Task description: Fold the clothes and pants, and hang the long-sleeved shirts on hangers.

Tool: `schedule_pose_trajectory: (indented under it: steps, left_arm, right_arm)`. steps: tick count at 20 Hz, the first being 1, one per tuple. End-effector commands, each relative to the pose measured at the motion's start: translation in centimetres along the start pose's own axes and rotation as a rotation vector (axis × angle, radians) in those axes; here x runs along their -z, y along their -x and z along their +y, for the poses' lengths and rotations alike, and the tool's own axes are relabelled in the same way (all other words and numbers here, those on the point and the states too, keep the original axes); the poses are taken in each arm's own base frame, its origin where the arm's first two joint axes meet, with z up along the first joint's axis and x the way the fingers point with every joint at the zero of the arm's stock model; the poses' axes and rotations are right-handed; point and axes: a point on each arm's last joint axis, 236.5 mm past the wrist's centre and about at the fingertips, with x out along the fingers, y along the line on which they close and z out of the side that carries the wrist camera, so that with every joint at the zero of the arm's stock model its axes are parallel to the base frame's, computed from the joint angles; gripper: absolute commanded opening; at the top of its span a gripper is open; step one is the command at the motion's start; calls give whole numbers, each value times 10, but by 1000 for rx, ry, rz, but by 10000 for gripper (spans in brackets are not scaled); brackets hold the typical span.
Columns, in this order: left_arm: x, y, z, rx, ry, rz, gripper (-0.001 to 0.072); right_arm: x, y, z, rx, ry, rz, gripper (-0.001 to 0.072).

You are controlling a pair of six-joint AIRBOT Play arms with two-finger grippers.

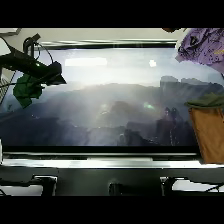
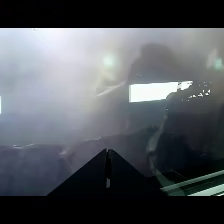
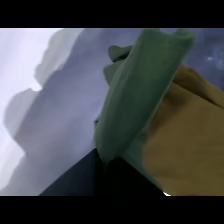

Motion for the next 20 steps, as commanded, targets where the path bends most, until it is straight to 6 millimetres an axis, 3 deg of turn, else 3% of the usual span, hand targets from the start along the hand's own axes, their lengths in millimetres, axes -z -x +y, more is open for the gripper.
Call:
schedule_pose_trajectory:
  steps: [1, 6, 10, 13, 20]
  left_arm:
    - [5, -2, -5, 5, -12, 15, 19]
    - [6, -3, -8, 7, -20, 18, 18]
    - [6, -3, -8, 7, -20, 18, 19]
    - [6, -3, -8, 7, -20, 18, 19]
    - [6, -3, -8, 7, -20, 19, 19]
  right_arm:
    - [5, 7, -42, 177, -11, 19, 23]
    - [21, 14, -75, 327, -23, 80, 23]
    - [54, -2, -109, 450, 12, 221, 23]
    - [66, -7, -145, 583, 52, 262, 25]
    - [96, -24, -183, 710, 80, 351, 24]
